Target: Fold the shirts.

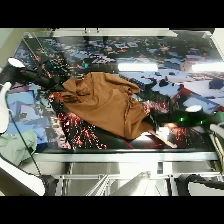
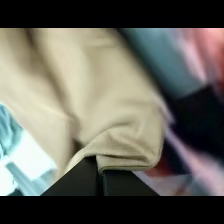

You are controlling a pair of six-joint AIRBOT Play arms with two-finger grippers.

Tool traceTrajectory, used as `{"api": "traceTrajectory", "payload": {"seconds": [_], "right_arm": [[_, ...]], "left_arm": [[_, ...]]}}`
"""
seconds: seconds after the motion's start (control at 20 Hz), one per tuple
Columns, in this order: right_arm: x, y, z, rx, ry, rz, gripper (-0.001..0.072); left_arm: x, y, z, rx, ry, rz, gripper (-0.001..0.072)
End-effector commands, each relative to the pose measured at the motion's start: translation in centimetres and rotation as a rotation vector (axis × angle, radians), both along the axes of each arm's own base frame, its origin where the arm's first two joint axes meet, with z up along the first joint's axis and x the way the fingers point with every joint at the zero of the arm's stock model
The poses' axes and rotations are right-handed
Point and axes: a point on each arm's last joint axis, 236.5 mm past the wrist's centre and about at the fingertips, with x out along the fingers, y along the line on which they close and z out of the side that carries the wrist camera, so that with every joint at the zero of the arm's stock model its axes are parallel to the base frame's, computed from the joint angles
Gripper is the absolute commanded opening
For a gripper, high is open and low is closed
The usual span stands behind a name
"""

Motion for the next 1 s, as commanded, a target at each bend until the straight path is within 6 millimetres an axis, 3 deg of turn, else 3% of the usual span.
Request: {"api": "traceTrajectory", "payload": {"seconds": [0.0,0.1,0.25,0.35,0.45,0.5,0.55,0.6,0.65,0.75,0.9,0.95], "right_arm": [[9.3,-4.5,3.4,-0.094,-0.112,-0.064,0.0019],[14.5,-5.4,5.4,-0.071,-0.16,-0.06,0.0019],[20.5,-5.4,7.6,-0.044,-0.243,-0.03,0.0019],[23.0,-5.9,9.1,-0.05,-0.306,-0.048,0.0019],[23.8,-7.0,10.2,-0.052,-0.334,-0.064,0.0033],[23.6,-7.3,10.6,-0.027,-0.328,-0.069,0.0221],[23.4,-7.8,10.5,-0.023,-0.319,-0.068,0.0524],[23.3,-8.2,10.4,-0.024,-0.314,-0.07,0.0592],[23.3,-8.3,10.3,-0.024,-0.31,-0.07,0.058],[23.1,-8.7,10.0,-0.02,-0.3,-0.071,0.0406],[20.1,-8.7,9.2,0.001,-0.219,0.031,0.0402],[18.1,-8.5,8.7,0.016,-0.165,0.09,0.0402]], "left_arm": [[-4.2,2.0,2.4,-0.027,0.067,0.028,0.0008],[-8.2,2.2,2.0,-0.046,0.129,0.077,0.0008],[-16.2,0.6,0.1,-0.091,0.271,0.139,0.0009],[-19.7,0.1,-1.0,-0.104,0.316,0.194,0.0009],[-21.6,-0.1,-1.5,-0.105,0.328,0.248,0.0009],[-22.2,-0.1,-1.4,-0.104,0.324,0.266,0.001],[-22.3,0.2,-1.2,-0.096,0.304,0.285,0.001],[-22.0,0.7,-1.0,-0.084,0.272,0.309,0.0009],[-21.3,1.5,-0.6,-0.066,0.229,0.338,0.001],[-19.8,2.8,0.5,-0.034,0.152,0.372,0.0011],[-18.3,3.7,1.9,-0.009,0.087,0.38,0.0019],[-17.6,4.1,2.2,0.004,0.061,0.39,0.0129]]}}
